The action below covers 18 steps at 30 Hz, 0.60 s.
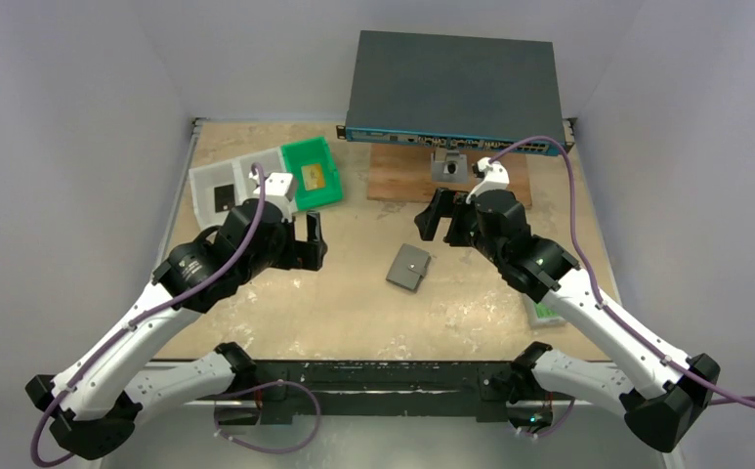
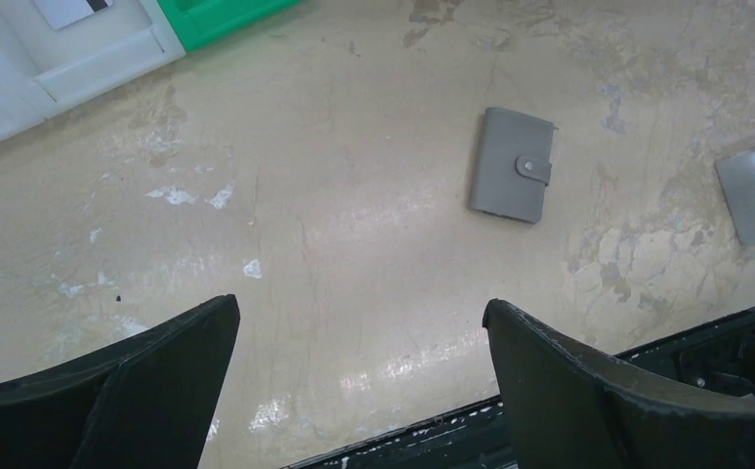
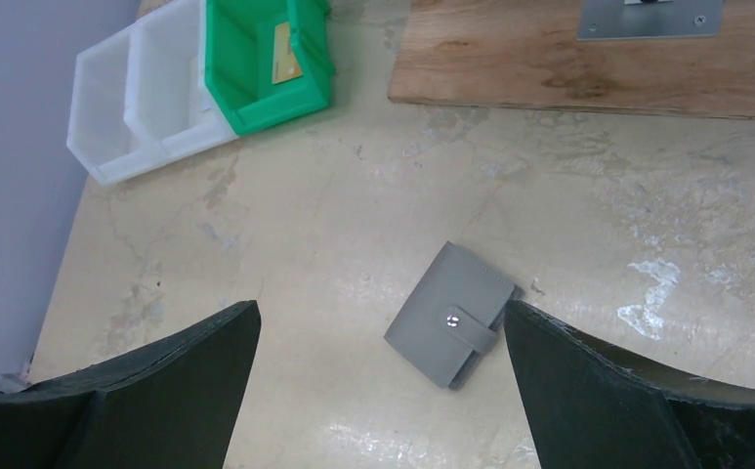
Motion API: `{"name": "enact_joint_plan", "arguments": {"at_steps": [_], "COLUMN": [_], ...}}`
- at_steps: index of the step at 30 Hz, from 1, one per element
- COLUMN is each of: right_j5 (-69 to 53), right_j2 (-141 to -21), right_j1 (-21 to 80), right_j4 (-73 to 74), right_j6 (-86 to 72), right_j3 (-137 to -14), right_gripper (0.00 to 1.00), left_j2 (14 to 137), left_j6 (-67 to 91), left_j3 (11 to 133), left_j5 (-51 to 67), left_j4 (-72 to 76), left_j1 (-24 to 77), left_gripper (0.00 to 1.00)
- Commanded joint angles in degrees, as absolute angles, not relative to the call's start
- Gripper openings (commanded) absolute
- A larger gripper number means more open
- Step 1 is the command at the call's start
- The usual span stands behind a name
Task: Take the credit cards out of the card holder
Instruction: Open the card holder at the center of the board.
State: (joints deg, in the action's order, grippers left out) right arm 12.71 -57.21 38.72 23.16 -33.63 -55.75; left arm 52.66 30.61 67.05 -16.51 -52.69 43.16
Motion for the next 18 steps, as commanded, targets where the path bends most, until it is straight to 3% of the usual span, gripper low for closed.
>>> {"name": "enact_joint_plan", "arguments": {"at_steps": [1,18], "right_j5": [14.65,16.07], "right_j2": [-56.02,-58.73], "right_j1": [38.69,38.81], "right_j4": [22.98,24.81], "right_j6": [-34.85,-35.78], "right_j3": [-54.75,-52.06], "right_gripper": [0.99,0.99], "left_j2": [51.43,51.29], "left_j6": [30.19,33.64], "left_j3": [67.1,63.64], "left_j5": [-17.15,-17.04], "left_j4": [-50.87,-50.92], "left_j1": [43.24,43.24], "left_gripper": [1.0,1.0]}}
